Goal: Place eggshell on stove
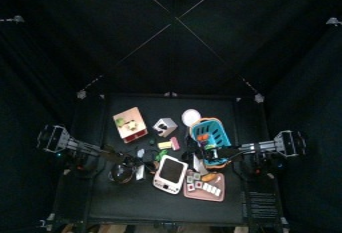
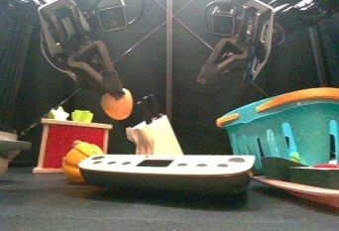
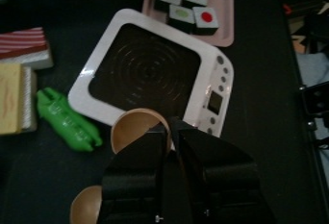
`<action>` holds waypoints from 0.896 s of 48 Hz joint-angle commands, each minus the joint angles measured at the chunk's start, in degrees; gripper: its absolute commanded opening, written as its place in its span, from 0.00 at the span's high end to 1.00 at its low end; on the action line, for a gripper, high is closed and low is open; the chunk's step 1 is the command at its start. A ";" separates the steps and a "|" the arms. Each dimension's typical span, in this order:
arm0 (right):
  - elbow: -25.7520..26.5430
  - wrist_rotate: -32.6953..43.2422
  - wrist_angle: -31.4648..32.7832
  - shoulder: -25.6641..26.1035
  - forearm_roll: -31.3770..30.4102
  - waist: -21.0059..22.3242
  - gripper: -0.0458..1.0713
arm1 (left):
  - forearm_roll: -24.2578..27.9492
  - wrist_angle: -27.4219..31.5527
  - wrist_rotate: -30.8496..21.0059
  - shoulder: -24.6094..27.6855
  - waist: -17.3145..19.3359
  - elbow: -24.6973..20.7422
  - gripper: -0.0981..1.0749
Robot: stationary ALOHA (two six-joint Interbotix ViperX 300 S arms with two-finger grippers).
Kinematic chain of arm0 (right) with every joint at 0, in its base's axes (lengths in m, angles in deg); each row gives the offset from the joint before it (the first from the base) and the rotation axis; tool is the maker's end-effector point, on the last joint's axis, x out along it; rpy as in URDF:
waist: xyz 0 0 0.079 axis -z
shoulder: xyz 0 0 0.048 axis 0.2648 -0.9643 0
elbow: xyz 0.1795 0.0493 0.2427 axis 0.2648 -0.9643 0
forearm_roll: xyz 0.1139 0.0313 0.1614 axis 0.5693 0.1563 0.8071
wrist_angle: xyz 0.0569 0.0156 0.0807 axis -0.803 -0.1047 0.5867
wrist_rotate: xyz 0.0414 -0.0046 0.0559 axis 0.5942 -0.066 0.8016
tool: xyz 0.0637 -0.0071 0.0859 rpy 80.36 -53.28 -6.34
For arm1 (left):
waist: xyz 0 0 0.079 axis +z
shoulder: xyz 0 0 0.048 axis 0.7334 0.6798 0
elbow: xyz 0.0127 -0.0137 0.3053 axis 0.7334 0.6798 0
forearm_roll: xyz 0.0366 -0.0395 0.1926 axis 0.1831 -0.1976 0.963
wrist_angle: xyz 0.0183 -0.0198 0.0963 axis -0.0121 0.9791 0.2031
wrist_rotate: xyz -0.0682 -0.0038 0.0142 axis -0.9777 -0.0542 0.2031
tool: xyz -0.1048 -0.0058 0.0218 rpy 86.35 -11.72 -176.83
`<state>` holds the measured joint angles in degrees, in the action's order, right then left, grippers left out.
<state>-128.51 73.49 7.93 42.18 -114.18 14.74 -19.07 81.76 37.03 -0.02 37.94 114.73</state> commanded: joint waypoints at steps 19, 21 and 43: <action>-0.53 0.00 -0.44 2.99 0.35 -0.09 0.56 | -0.18 -5.80 0.26 9.40 0.18 -6.86 0.44; -0.53 0.00 -0.44 2.81 0.35 -0.09 0.56 | -0.18 -5.89 0.26 9.84 0.18 -7.21 0.44; -0.35 0.00 -0.53 1.67 0.35 0.26 0.56 | -0.35 -6.24 0.18 14.50 0.79 -9.40 0.38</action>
<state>-129.57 73.49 7.93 43.32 -113.91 14.92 -19.33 76.04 37.12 14.57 38.47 106.82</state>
